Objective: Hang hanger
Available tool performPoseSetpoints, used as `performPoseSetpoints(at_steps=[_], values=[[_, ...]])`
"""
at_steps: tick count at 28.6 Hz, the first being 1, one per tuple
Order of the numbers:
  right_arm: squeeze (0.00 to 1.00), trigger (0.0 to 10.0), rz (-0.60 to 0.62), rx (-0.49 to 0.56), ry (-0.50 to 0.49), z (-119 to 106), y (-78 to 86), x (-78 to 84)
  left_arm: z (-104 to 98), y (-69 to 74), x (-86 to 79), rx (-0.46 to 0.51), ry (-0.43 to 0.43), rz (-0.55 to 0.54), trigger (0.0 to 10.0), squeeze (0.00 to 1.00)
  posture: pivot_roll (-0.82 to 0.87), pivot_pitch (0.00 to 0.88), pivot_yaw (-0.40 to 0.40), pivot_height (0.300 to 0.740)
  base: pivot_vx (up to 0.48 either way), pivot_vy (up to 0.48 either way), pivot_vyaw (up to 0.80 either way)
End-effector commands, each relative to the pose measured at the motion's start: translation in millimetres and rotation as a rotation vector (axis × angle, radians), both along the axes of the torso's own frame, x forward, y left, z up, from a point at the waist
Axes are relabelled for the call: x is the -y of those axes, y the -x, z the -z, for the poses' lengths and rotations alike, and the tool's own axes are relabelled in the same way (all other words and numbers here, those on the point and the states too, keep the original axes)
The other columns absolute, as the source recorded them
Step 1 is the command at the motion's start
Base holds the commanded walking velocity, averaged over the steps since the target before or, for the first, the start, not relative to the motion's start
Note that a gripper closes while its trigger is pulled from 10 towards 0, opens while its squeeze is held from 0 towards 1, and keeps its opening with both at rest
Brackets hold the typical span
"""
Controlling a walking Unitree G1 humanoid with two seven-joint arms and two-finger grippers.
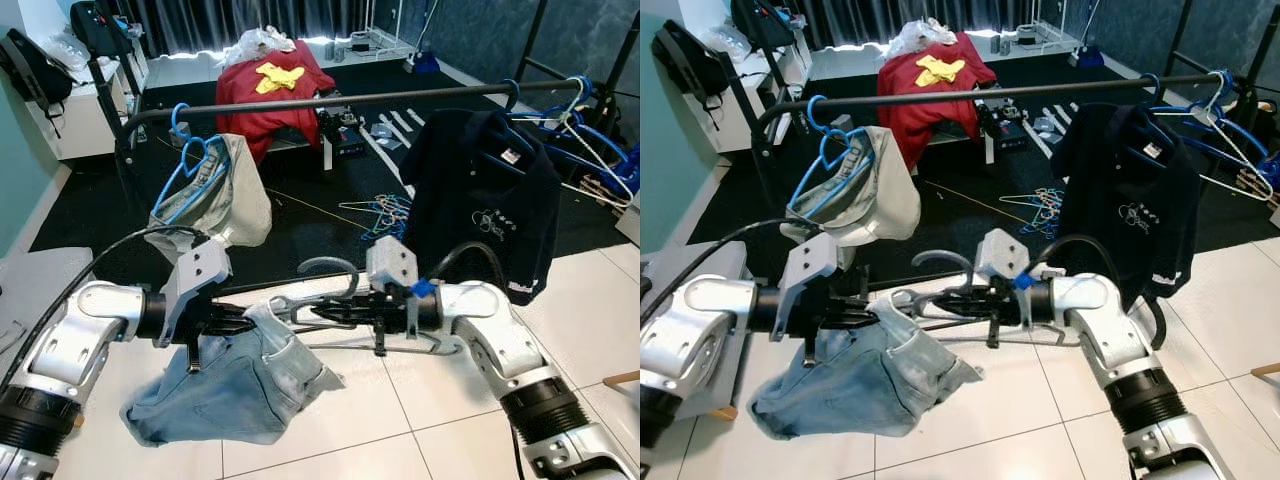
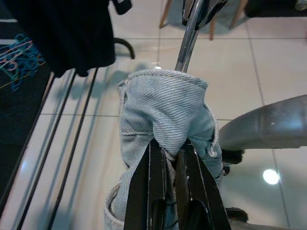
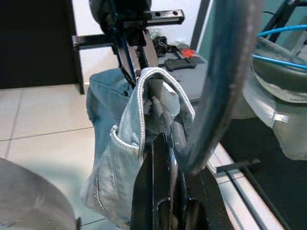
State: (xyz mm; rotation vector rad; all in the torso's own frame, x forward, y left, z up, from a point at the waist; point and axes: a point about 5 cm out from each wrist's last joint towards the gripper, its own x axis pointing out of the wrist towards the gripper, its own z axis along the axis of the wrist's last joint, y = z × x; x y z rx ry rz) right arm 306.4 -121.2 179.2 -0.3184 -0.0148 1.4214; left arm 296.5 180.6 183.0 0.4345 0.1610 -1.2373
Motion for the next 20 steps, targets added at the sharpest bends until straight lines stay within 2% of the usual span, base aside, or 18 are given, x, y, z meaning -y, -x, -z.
performPoseSetpoints(at_steps=[1,5,7,9,10,11,12,13,15,16,17,19,20], values=[[0.00,0.0,-0.174,-0.036,-0.003,7.2,15.7,-31.6,-30.3,10.3,38.4,0.132,0.148,0.209,0.0,0.00,-0.05,0.067,0.019,0.740,0.000,0.000,0.00],[0.00,0.0,-0.236,-0.066,0.026,9.2,21.8,-29.2,-28.8,11.8,42.2,0.127,0.093,0.250,0.0,0.00,-0.05,0.067,0.018,0.740,0.000,0.000,0.00],[0.00,0.0,-0.248,-0.064,0.045,9.5,22.7,-26.8,-27.7,10.2,43.5,0.162,0.035,0.256,0.0,0.00,-0.05,0.067,0.021,0.740,0.000,0.000,0.00],[0.00,0.0,-0.246,-0.057,0.046,9.2,22.2,-26.2,-27.4,9.8,44.1,0.176,0.018,0.257,0.0,0.00,-0.05,0.067,0.022,0.740,0.000,0.000,0.00],[0.00,0.0,-0.236,-0.046,0.038,7.5,20.2,-26.4,-27.0,9.5,45.1,0.184,0.014,0.255,4.9,0.00,-0.05,0.067,0.022,0.740,0.000,0.000,0.00],[0.00,0.0,-0.236,-0.046,0.038,7.5,20.2,-26.4,-27.0,9.5,45.1,0.184,0.014,0.255,4.9,0.00,-0.05,0.067,0.022,0.740,0.000,0.000,0.00],[0.00,0.0,-0.227,-0.040,0.029,6.1,18.6,-26.7,-26.4,8.9,45.5,0.183,0.016,0.245,1.4,0.00,-0.05,0.068,0.024,0.740,0.000,0.000,0.00],[0.00,0.0,-0.218,-0.034,0.023,4.9,17.2,-27.0,-25.8,8.1,45.4,0.184,0.017,0.236,0.0,0.00,-0.05,0.068,0.024,0.740,0.000,0.000,0.00],[0.00,0.0,-0.214,-0.031,0.019,4.2,16.4,-27.1,-25.4,7.5,45.2,0.185,0.017,0.230,0.0,0.00,-0.05,0.068,0.024,0.740,0.000,0.000,0.00],[0.00,0.0,-0.208,-0.026,0.014,3.3,15.6,-27.3,-26.1,6.0,45.2,0.211,0.013,0.214,4.0,0.00,-0.05,0.068,0.024,0.740,0.000,0.000,0.00],[0.00,0.0,-0.204,-0.017,0.008,2.0,15.1,-27.5,-26.7,3.8,46.2,0.214,0.020,0.194,10.0,0.00,-0.05,0.069,0.023,0.740,0.000,0.000,0.00],[0.00,0.0,-0.202,-0.015,0.006,1.6,15.0,-27.7,-27.3,3.2,46.3,0.214,0.025,0.187,10.0,0.00,-0.05,0.070,0.025,0.740,0.000,0.000,0.00],[0.00,0.0,-0.203,-0.015,0.004,1.0,15.0,-27.8,-28.5,1.9,46.4,0.198,0.039,0.173,10.0,0.65,-0.05,0.070,0.023,0.740,0.000,0.000,0.00]])
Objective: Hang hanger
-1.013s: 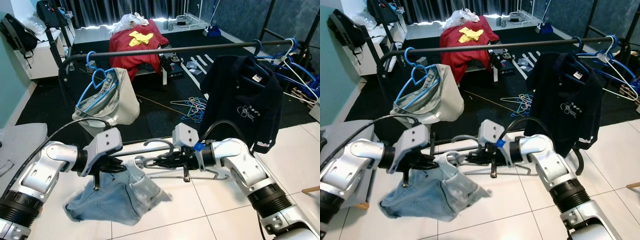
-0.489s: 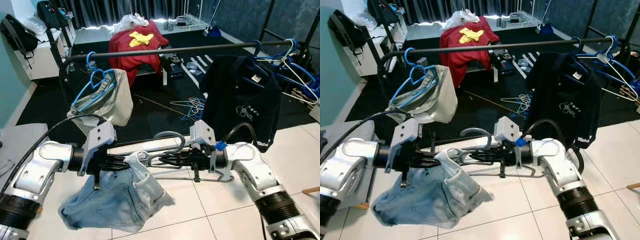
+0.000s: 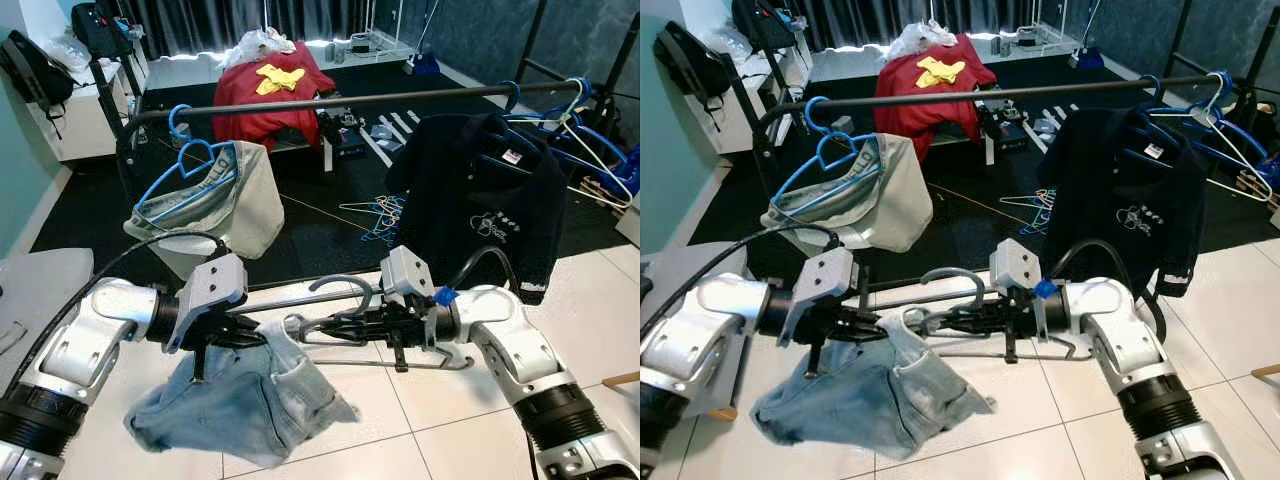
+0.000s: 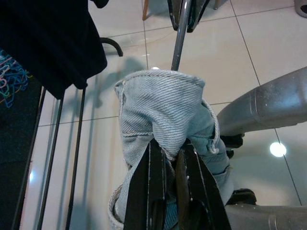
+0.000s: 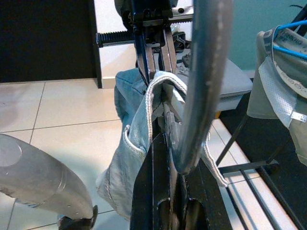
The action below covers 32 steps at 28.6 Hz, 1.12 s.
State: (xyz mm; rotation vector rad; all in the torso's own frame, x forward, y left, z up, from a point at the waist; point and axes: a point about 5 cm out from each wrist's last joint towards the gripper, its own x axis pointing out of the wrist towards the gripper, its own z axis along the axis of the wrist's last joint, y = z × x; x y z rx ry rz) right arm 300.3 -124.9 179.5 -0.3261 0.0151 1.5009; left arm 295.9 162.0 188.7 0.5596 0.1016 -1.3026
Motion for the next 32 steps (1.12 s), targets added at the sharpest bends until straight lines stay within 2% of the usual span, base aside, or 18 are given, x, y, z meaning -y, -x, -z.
performPoseSetpoints(at_steps=[1,2,5,6,18,19,20,21,32], values=[[0.00,0.0,-0.128,0.008,-0.027,1,8.9,-31.6,-23,1.4,27.8,0.097,0.103,0.089,10.0,0.65,-0.05,0.070,0.023,0.740,0.000,0.000,0.00],[0.00,0.0,-0.127,0.008,-0.030,1,8.8,-31.8,-24,0.6,27.9,0.097,0.114,0.080,10.0,1.00,-0.05,0.069,0.023,0.740,0.000,0.000,0.00],[0.00,0.0,-0.126,0.008,-0.033,0,8.6,-32.0,-26,-0.3,28.0,0.106,0.119,0.071,10.0,1.00,-0.05,0.069,0.021,0.740,0.000,0.000,0.00],[0.00,0.0,-0.125,0.009,-0.038,0,8.4,-32.3,-27,-0.9,27.9,0.144,0.112,0.066,10.0,0.00,-0.05,0.068,0.021,0.740,0.000,0.000,0.00],[0.00,0.0,-0.109,0.022,-0.050,-2,6.2,-30.9,-27,2.4,24.4,0.143,0.111,0.093,9.8,0.00,-0.05,0.056,0.026,0.740,0.000,0.000,0.00],[0.00,0.0,-0.106,0.025,-0.050,-2,6.0,-30.3,-27,2.9,23.7,0.142,0.110,0.096,1.9,0.00,-0.05,0.054,0.026,0.740,0.000,0.000,0.00],[0.00,0.0,-0.106,0.025,-0.050,-2,6.0,-30.3,-27,2.9,23.7,0.142,0.110,0.096,1.9,0.00,-0.05,0.054,0.026,0.740,0.000,0.000,0.00],[0.00,0.0,-0.099,0.029,-0.054,-3,5.1,-29.5,-26,4.3,22.5,0.124,0.110,0.105,0.0,0.00,-0.05,0.053,0.029,0.740,0.000,0.000,0.00],[0.00,0.0,-0.071,0.045,-0.092,-9,0.7,-29.3,-24,6.4,20.6,0.082,0.116,0.117,0.0,0.00,-0.05,0.051,0.032,0.740,0.000,0.000,0.00]])
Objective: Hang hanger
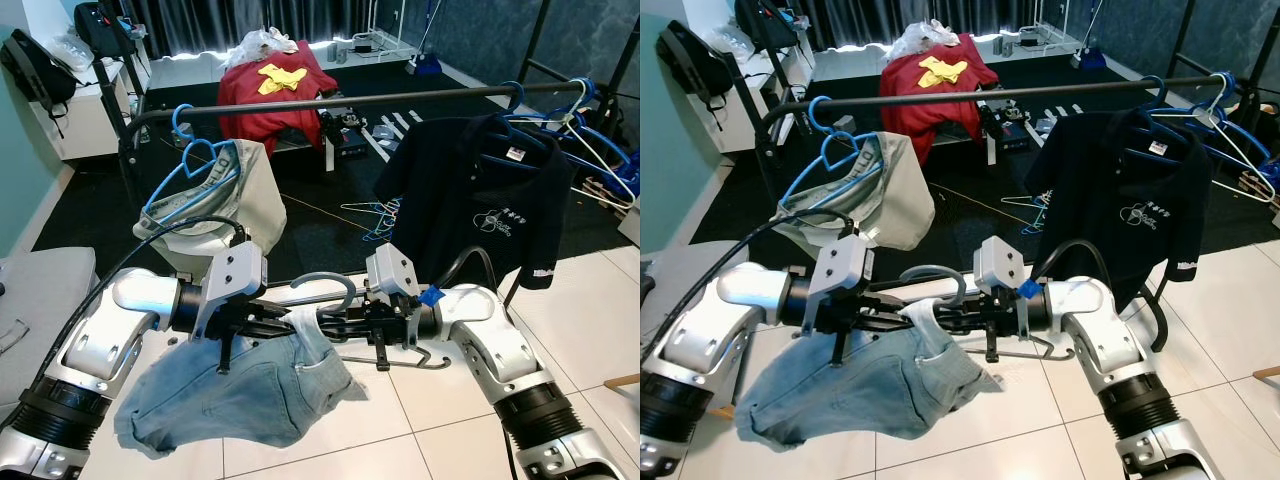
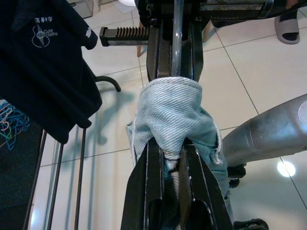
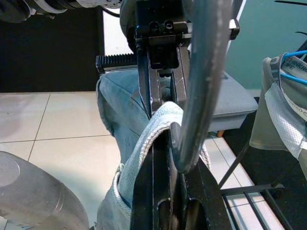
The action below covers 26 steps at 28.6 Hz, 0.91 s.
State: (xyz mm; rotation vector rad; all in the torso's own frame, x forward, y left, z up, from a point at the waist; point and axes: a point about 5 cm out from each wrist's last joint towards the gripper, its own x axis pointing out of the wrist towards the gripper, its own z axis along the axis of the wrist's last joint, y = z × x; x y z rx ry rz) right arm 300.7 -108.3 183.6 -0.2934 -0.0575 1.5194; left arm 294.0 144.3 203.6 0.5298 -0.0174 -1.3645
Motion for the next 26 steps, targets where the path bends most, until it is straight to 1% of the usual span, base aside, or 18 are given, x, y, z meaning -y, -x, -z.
performPoseSetpoints(at_steps=[1,4,5,6,7,14,15,16,17,18,19,20,21,22,23,24,25,26], values=[[0.00,0.0,-0.037,0.027,-0.041,-7,0.1,-12.4,-10,3.7,1.5,0.038,0.037,0.028,0.0,0.00,-0.05,0.052,0.032,0.740,0.000,0.000,0.00],[0.00,0.0,-0.036,0.023,-0.057,-8,-0.1,-12.2,-12,2.5,0.3,0.048,0.047,0.019,0.0,0.00,-0.04,0.053,0.032,0.740,0.000,0.000,0.00],[1.00,6.9,-0.034,0.014,-0.065,-9,0.3,-11.8,-14,0.7,-0.9,0.059,0.063,0.002,0.0,0.00,-0.04,0.051,0.032,0.740,0.000,0.000,0.00],[1.00,6.9,-0.034,0.014,-0.065,-9,0.3,-11.8,-14,0.7,-0.9,0.059,0.063,0.002,0.0,0.00,-0.04,0.051,0.032,0.740,0.000,0.000,0.00],[1.00,10.0,-0.039,0.000,-0.065,-9,1.5,-11.7,-15,-0.7,-2.0,0.063,0.077,-0.014,0.0,0.00,-0.04,0.053,0.035,0.740,0.000,0.000,0.00],[1.00,10.0,-0.010,0.015,-0.094,-11,1.4,-10.3,-16,-1.9,-4.6,0.059,0.108,-0.042,0.0,0.00,-0.03,0.052,0.030,0.740,0.000,0.000,0.00],[0.00,10.0,0.042,0.032,-0.145,-19,0.0,-0.4,-14,-3.2,-9.9,0.061,0.099,-0.074,0.0,0.00,-0.03,0.045,0.024,0.740,0.000,0.000,0.00],[0.00,10.0,0.042,0.032,-0.145,-19,0.0,-0.4,-14,-3.2,-9.9,0.061,0.099,-0.074,0.0,0.00,-0.03,0.045,0.024,0.740,0.000,0.000,0.00],[0.00,10.0,0.092,0.022,-0.203,-30,1.1,15.0,-11,-5.0,-16.3,0.065,0.079,-0.113,0.0,0.00,-0.03,0.046,0.029,0.740,0.000,0.000,0.00],[0.00,10.0,0.092,0.022,-0.203,-30,1.1,15.0,-11,-5.0,-16.3,0.065,0.079,-0.113,0.0,0.00,-0.03,0.046,0.029,0.740,0.000,0.000,0.00],[0.00,10.0,0.123,0.000,-0.230,-38,6.8,35.3,-8,-7.2,-22.3,0.071,0.063,-0.150,0.0,0.00,-0.04,0.046,0.037,0.740,0.000,0.000,0.00],[0.00,10.0,0.123,0.000,-0.230,-38,6.8,35.3,-8,-7.2,-22.3,0.071,0.063,-0.150,0.0,0.00,-0.04,0.046,0.037,0.740,0.000,0.000,0.00],[0.00,10.0,0.164,-0.028,-0.229,-44,13.7,58.5,-6,-9.5,-27.0,0.073,0.053,-0.176,0.0,0.00,-0.04,0.047,0.042,0.740,0.000,0.000,0.00],[0.00,10.0,0.186,-0.045,-0.219,-47,18.9,71.9,-5,-10.8,-29.2,0.073,0.050,-0.188,0.0,0.00,-0.04,0.047,0.042,0.740,0.000,0.000,0.00],[0.00,10.0,0.186,-0.045,-0.219,-47,18.9,71.9,-5,-10.8,-29.2,0.073,0.050,-0.188,0.0,0.00,-0.04,0.047,0.042,0.740,0.000,0.000,0.00],[0.00,10.0,0.229,-0.028,-0.214,-51,22.2,86.5,-4,-12.1,-30.9,0.071,0.048,-0.195,0.0,0.00,-0.06,0.048,0.048,0.740,0.000,0.000,0.00],[0.00,10.0,0.229,-0.028,-0.214,-51,22.2,86.5,-4,-12.1,-30.9,0.071,0.048,-0.195,0.0,0.00,-0.06,0.048,0.048,0.740,0.000,0.000,0.00],[0.00,10.0,0.302,0.002,-0.271,-61,22.5,103.2,-3,-13.1,-32.1,0.067,0.045,-0.197,0.0,0.00,-0.06,0.051,0.055,0.740,0.000,0.000,0.00]])
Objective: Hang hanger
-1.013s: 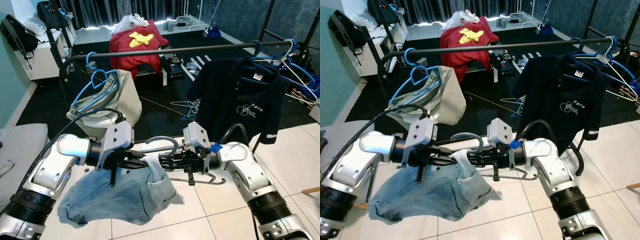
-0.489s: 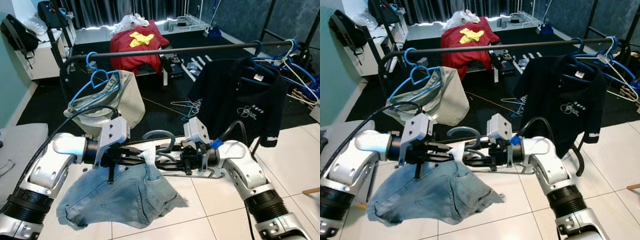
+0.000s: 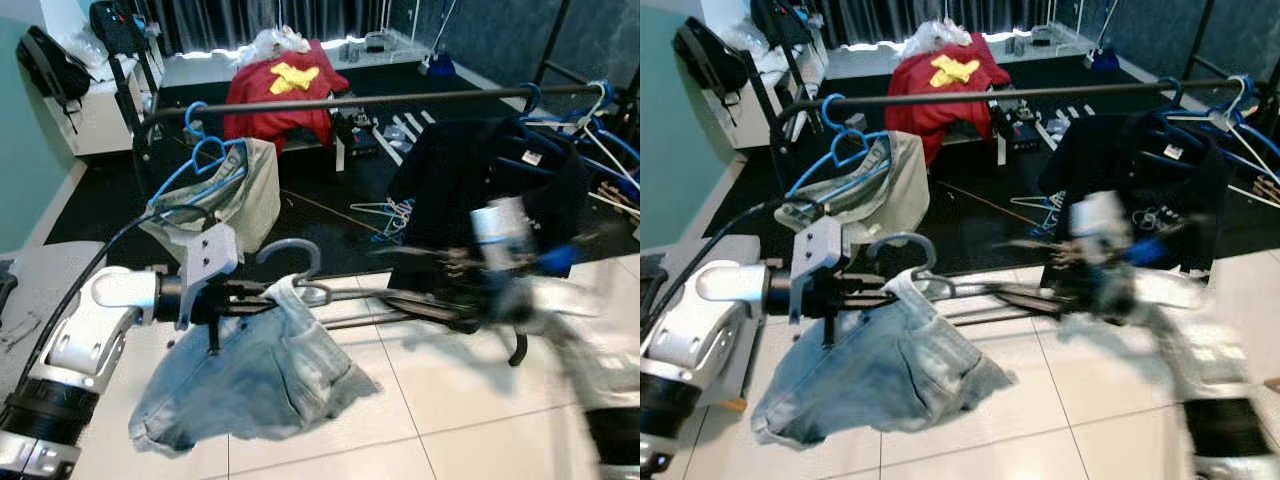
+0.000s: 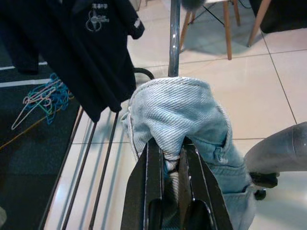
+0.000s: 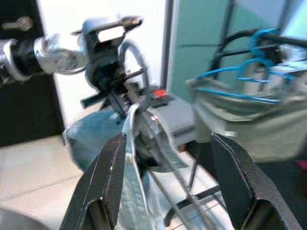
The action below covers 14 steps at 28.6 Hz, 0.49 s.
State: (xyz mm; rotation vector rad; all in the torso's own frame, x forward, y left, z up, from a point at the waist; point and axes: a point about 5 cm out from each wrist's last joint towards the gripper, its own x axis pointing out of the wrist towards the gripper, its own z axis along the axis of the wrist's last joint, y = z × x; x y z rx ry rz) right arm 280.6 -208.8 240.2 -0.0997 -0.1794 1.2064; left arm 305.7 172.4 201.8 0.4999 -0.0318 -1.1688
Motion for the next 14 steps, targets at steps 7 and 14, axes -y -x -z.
performPoseSetpoints(at_steps=[7,14], values=[[0.00,10.0,0.131,0.098,-0.208,-34,8.5,35.3,-3,-3.1,-4.7,0.019,-0.019,-0.002,0.0,0.00,-0.07,0.051,0.062,0.740,0.000,0.000,0.00],[0.00,10.0,0.056,-0.026,-0.083,-5,20.1,17.6,-10,-8.2,-3.4,0.030,0.053,-0.014,0.0,0.00,-0.06,0.048,0.059,0.740,0.000,0.000,0.00]])
